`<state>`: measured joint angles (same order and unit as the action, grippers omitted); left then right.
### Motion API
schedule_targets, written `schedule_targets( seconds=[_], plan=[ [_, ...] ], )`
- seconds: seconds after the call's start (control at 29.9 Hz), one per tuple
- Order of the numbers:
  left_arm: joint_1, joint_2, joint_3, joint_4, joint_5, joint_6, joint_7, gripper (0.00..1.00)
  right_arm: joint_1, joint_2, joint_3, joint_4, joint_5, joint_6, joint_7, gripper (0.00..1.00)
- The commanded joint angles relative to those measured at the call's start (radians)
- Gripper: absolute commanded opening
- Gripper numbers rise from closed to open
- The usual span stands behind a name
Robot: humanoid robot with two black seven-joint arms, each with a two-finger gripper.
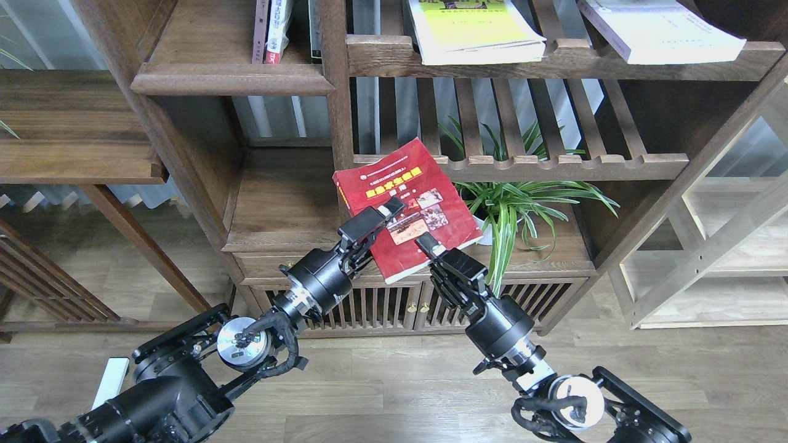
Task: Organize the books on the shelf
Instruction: 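Grasp the red book's lower edge with the left gripper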
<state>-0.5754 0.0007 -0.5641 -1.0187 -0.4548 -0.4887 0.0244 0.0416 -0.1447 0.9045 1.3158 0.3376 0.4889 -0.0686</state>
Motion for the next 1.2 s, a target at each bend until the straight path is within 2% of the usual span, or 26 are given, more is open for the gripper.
schedule_targets(
  seconds=[0.0,0.17,0.3,0.5,0.57,0.67,0.77,0.97,1.17],
  plan=[
    [-0.001,-0.001,-0.002,-0.008,-0.004,0.000,0.002,0.35,0.001,0.002,-0.006,0.000,-0.008,0.000,-0.002,0.01],
    [0.000,-0.001,-0.003,-0.008,-0.005,0.000,0.000,0.24,0.000,0.004,-0.015,0.000,-0.009,0.000,-0.002,0.02],
    [0.006,-0.001,-0.002,-0.006,-0.005,0.000,0.000,0.04,0.000,0.004,-0.027,-0.003,-0.009,0.000,-0.002,0.02],
    [0.009,-0.001,0.004,-0.008,-0.004,0.000,0.002,0.02,0.000,0.001,-0.027,-0.013,-0.011,0.000,-0.002,0.05],
    [0.011,-0.001,0.006,-0.008,-0.004,0.000,0.000,0.01,0.000,-0.007,-0.026,-0.018,-0.012,0.000,-0.002,0.13],
    [0.014,-0.001,0.009,-0.008,0.004,0.000,-0.011,0.00,0.000,-0.019,-0.019,-0.026,-0.021,0.000,-0.003,0.34],
    [0.014,-0.001,0.019,-0.018,0.015,0.000,-0.012,0.00,0.000,-0.022,-0.001,-0.026,-0.031,0.000,-0.002,0.49],
    [0.011,-0.001,0.013,-0.023,0.048,0.000,-0.024,0.00,0.009,-0.022,0.050,-0.027,-0.038,0.000,-0.005,0.65],
    [0.011,-0.001,0.000,-0.021,0.111,0.000,-0.037,0.00,0.014,-0.024,0.089,-0.030,-0.040,0.000,-0.005,0.68]
  ],
)
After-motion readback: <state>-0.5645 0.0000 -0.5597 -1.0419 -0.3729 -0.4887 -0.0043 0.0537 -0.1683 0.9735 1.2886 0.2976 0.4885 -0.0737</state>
